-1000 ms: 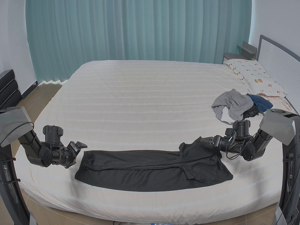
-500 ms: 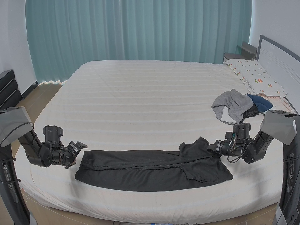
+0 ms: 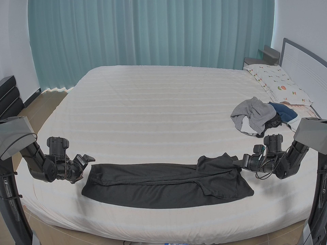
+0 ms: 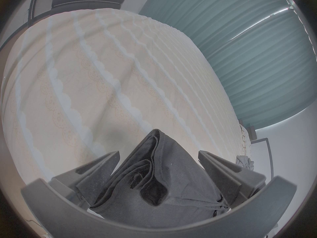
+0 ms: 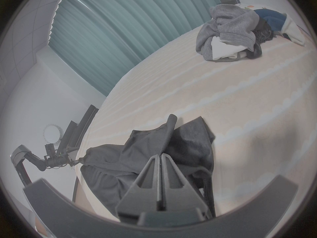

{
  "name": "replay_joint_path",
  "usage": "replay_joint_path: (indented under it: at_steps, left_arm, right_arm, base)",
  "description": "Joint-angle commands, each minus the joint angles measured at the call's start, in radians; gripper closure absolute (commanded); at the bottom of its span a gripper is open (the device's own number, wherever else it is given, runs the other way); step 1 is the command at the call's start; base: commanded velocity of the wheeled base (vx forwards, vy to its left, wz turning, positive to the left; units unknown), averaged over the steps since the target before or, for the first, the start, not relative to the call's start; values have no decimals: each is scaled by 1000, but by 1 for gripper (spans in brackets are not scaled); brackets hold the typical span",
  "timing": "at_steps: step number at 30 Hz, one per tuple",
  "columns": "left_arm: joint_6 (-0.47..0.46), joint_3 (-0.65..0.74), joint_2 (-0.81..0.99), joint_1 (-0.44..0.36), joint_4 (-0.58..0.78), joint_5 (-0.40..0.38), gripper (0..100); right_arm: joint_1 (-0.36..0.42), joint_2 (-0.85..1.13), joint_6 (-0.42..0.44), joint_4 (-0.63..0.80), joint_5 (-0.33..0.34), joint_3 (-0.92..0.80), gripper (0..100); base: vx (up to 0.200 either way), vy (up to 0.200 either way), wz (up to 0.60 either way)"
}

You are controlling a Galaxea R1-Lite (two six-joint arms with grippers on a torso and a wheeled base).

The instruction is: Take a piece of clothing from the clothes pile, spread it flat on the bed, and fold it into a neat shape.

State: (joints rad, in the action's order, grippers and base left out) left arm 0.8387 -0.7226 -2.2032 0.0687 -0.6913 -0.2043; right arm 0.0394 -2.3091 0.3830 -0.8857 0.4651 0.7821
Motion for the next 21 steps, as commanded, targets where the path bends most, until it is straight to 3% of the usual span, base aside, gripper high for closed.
replay_joint_path:
  at_steps: [1, 11, 12, 18, 21]
  left_arm:
    - [0, 0, -3, 0, -1, 2, 0]
    - [0, 2, -3, -18, -1, 6, 0]
    - [0, 2, -1, -23, 1, 8, 0]
    - [-1, 15, -1, -63, 1, 32, 0]
    - [-6, 3, -12, -96, -2, 103, 0]
  right_arm:
    - [-7, 14, -1, -1, 3, -29, 100]
    - [-32, 1, -19, 1, 3, -47, 100]
    - [-32, -4, -24, 1, 3, -50, 0]
    - [-32, 8, -15, -9, 4, -53, 0]
    - [-32, 40, -1, -9, -5, -63, 0]
  base:
    - [0, 0, 0]
    - [0, 0, 0]
    - [0, 0, 0]
    - [0, 0, 0]
    - [0, 0, 0]
